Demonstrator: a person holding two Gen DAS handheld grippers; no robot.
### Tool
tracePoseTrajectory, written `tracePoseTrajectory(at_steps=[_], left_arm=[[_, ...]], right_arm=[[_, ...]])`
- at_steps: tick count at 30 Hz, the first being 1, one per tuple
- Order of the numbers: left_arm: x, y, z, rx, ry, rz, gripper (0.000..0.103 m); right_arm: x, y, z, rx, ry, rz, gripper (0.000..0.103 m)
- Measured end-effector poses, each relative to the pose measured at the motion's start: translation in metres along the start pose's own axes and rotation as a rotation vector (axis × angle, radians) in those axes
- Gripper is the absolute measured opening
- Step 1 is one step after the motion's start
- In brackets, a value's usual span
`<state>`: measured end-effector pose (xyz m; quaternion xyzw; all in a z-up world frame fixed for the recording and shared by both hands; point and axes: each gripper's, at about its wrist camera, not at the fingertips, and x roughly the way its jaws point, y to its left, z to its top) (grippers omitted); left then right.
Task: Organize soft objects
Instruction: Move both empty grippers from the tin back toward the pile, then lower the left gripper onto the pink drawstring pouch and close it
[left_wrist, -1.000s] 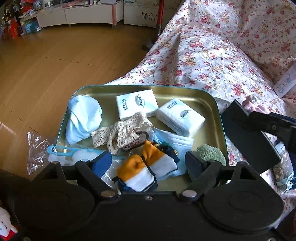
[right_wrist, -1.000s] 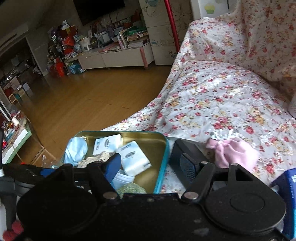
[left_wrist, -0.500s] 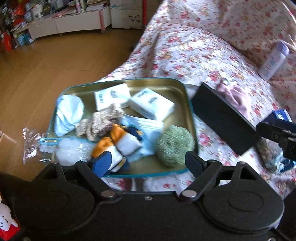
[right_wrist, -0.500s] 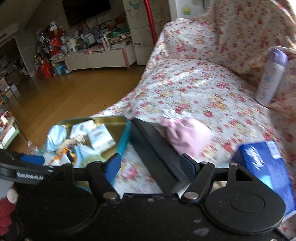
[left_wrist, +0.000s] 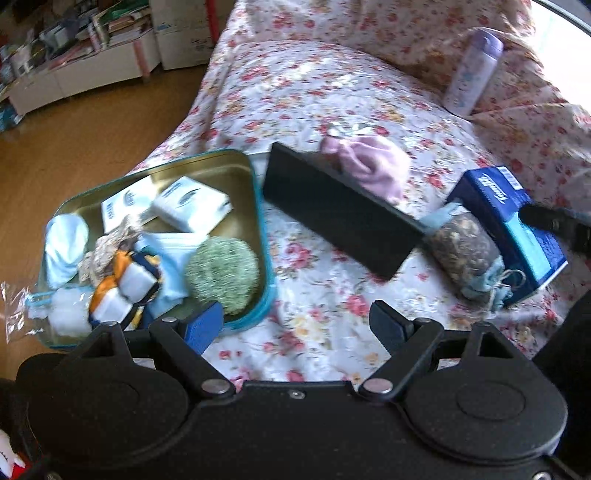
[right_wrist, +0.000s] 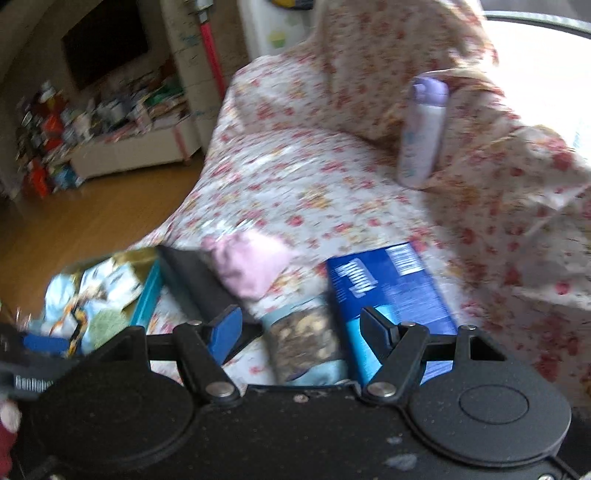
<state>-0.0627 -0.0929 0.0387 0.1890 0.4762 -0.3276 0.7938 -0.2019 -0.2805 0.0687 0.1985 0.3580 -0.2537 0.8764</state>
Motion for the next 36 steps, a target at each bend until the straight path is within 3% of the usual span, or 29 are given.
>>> tracePoseTrajectory(at_steps=[5,15,18,23,30,36], left_arm=[[0.0,-0.017,0.007,0.033,-0.011,0.004,0.082],[0.004,-0.037,0.026,0.067,-0.03,0.015,0.082],[0.009,-0.042,0.033,0.071,-0.029,0.018,0.082],[0.017,-0.048,0.042,0.076,-0.025,0.016,0.082],[0.034,-0.061,0.059,0.095,-0.012,0.021,0.082],[0.045,-0.066,0.079,0.1,-0.012,0.02,0.082]], right_arm=[[0.012,-0.022,0.021,0.062,0.004,-0.037,0.07],[0.062,-0.027,0.066,-0.015,0.029,-0.135,0.071],[0.07,-0.028,0.073,-0.007,0.014,-0.13,0.071],[0.075,-0.044,0.071,0.045,-0.02,-0.125,0.074],[0.089,-0.081,0.066,0.196,0.017,-0.152,0.074],[0.106,-0.092,0.064,0.229,0.059,-0.149,0.075]])
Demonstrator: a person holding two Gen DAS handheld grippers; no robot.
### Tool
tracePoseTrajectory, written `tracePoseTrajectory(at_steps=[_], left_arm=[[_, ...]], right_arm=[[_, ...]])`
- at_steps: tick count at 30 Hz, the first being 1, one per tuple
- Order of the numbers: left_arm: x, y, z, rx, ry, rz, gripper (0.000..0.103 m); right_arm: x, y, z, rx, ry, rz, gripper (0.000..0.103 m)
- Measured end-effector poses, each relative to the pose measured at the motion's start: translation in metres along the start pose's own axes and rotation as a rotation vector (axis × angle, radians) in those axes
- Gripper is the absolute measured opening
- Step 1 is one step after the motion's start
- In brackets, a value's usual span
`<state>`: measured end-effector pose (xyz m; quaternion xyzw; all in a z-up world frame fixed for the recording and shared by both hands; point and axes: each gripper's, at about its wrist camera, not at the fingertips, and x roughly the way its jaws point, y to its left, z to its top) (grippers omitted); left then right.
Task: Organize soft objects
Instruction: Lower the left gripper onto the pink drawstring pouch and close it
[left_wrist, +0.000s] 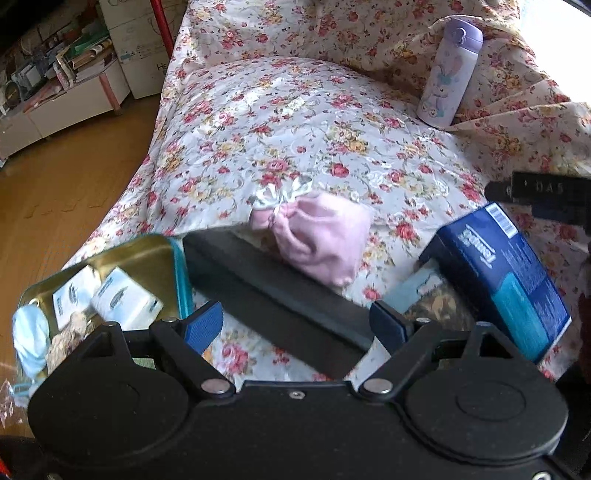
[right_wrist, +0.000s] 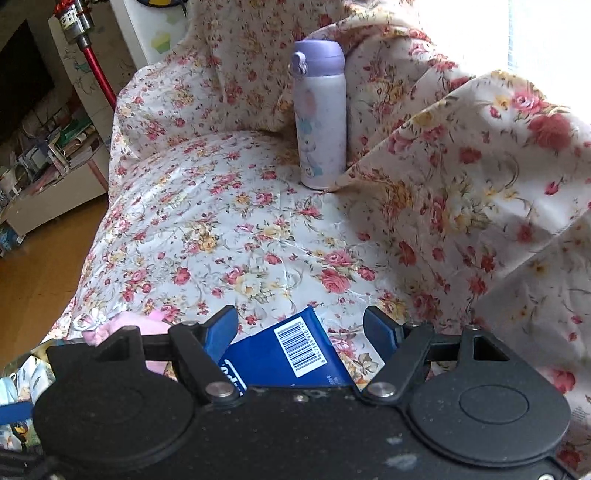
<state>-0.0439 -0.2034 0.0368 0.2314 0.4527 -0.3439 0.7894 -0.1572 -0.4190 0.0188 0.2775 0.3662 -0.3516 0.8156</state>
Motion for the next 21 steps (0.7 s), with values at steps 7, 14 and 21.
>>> tracePoseTrajectory(at_steps=[7,14,21], left_arm=[[0.021,-0.004,0.021,0.013,0.018,0.003,0.082],[0.037,-0.011,0.037,0.044,0.008,0.006,0.084],[0.057,-0.025,0.047,0.126,0.023,0.012,0.087]], right_arm=[[0.011,0.002,0.0,-0.011,0.02,-0.01,0.076],[0.016,0.003,0.0,-0.022,0.016,-0.015,0.078],[0.022,-0.003,0.004,0.019,0.028,-0.004,0.078]])
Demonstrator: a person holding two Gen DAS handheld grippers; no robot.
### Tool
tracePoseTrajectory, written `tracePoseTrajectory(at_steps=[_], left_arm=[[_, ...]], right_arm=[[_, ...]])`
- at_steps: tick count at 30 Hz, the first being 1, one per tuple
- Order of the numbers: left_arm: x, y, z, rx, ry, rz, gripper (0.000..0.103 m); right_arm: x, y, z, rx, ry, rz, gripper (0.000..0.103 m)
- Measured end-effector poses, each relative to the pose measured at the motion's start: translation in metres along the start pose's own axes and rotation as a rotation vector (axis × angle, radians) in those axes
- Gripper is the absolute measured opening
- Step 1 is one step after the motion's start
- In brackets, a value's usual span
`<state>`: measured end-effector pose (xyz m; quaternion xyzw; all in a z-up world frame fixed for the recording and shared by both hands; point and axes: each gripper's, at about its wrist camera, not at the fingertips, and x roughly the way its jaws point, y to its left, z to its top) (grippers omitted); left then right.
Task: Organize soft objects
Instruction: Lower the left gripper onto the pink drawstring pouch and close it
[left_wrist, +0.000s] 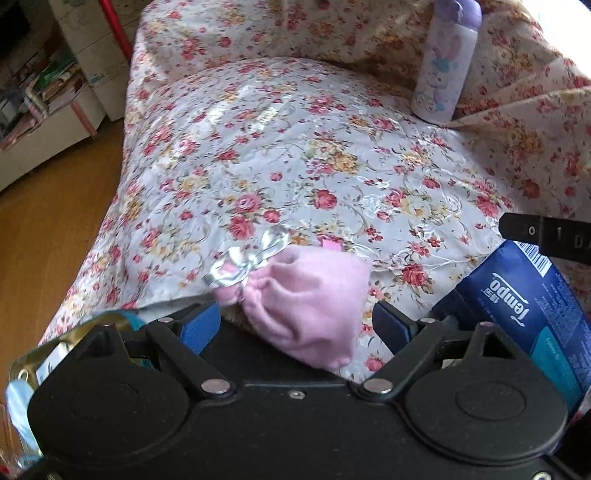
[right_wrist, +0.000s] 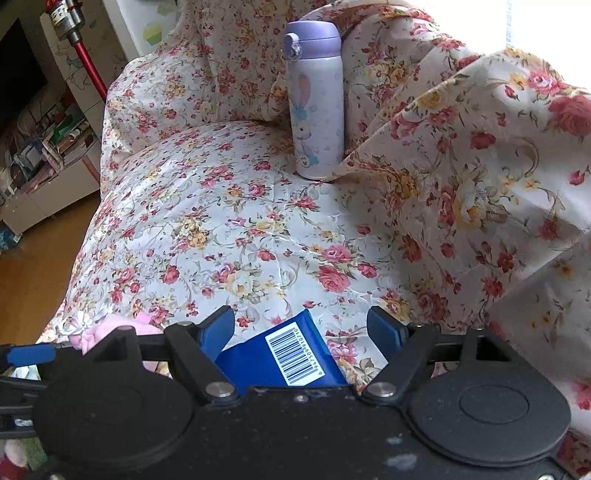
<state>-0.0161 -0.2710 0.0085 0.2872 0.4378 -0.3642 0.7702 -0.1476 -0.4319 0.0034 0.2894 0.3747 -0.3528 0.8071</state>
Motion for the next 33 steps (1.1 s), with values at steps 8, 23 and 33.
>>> tracePoseTrajectory(at_steps=[8,23,33], left_arm=[[0.029,-0.008,0.008,0.041,0.066,0.0,0.087],[0.062,-0.017,0.016,0.081,0.123,0.064,0.094],[0.067,-0.016,0.02,0.074,0.127,0.056,0.096]], right_arm=[[0.003,-0.005,0.002,0.03,0.009,0.014,0.079],[0.014,-0.009,0.002,0.068,0.047,0.01,0.079],[0.02,-0.009,0.003,0.072,0.062,0.009,0.08]])
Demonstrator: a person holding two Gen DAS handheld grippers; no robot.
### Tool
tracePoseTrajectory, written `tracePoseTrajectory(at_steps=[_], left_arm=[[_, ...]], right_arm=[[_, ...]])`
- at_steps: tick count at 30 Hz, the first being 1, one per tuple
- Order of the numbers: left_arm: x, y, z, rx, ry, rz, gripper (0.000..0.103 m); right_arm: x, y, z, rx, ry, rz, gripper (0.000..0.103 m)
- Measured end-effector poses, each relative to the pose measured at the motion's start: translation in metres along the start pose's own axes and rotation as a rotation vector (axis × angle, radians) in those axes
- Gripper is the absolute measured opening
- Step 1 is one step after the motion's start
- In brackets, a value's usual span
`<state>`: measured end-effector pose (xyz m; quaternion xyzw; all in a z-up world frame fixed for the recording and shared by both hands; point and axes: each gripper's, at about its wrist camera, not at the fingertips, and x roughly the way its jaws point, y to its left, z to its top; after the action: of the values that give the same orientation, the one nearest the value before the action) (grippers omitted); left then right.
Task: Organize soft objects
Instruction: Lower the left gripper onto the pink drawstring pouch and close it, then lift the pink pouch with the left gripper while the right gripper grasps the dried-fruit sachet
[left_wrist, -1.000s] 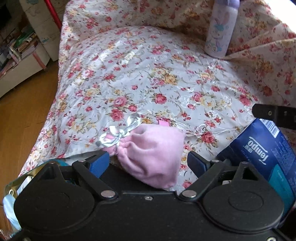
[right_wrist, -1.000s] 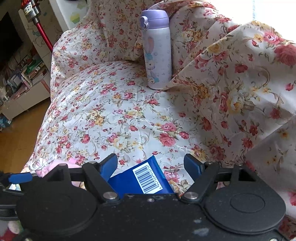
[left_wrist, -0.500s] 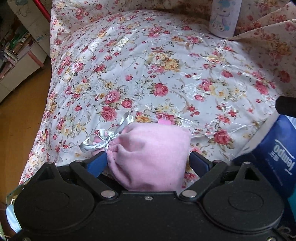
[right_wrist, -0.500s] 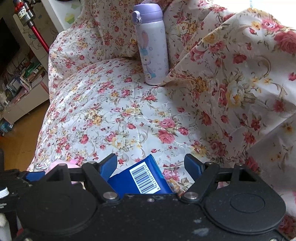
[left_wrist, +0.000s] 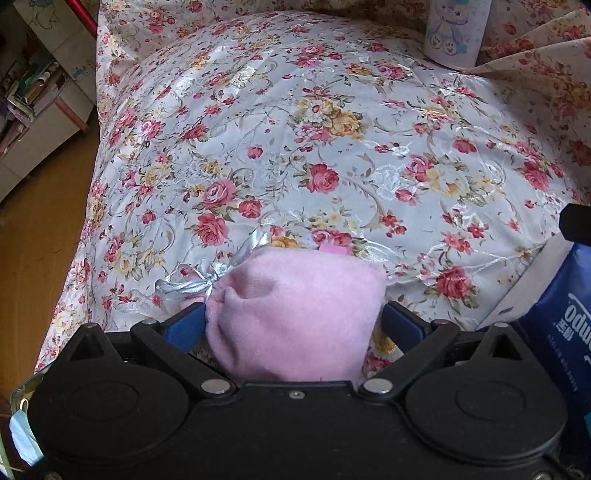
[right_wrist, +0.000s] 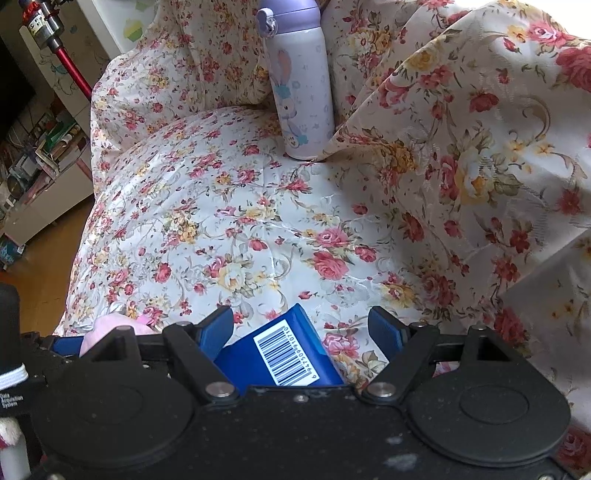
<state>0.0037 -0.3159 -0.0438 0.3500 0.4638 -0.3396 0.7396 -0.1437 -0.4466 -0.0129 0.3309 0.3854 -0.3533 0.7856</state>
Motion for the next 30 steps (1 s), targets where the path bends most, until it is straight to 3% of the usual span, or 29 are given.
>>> tracePoseTrajectory(at_steps=[2,6,11,23,30], left_arm=[[0.0,0.0,0.0,0.0,-0.004,0.001,0.094],[-0.005,0.0,0.001,0.001,-0.024,0.014,0.078],[-0.012,0.001,0.004,0.001,-0.049,0.01,0.068],[-0.059,0.002,0.012,-0.05,-0.12,-0.042,0.066],[-0.104,0.013,-0.009,-0.069,-0.159,-0.07,0.066]], right_arm=[[0.001,0.0,0.0,0.003,0.003,0.001,0.08],[0.002,-0.001,0.001,0.011,0.003,0.003,0.08],[0.002,-0.002,0.001,0.016,0.005,0.003,0.08],[0.005,-0.01,0.003,0.045,0.005,-0.004,0.08],[0.007,-0.009,0.001,0.033,0.007,-0.021,0.08]])
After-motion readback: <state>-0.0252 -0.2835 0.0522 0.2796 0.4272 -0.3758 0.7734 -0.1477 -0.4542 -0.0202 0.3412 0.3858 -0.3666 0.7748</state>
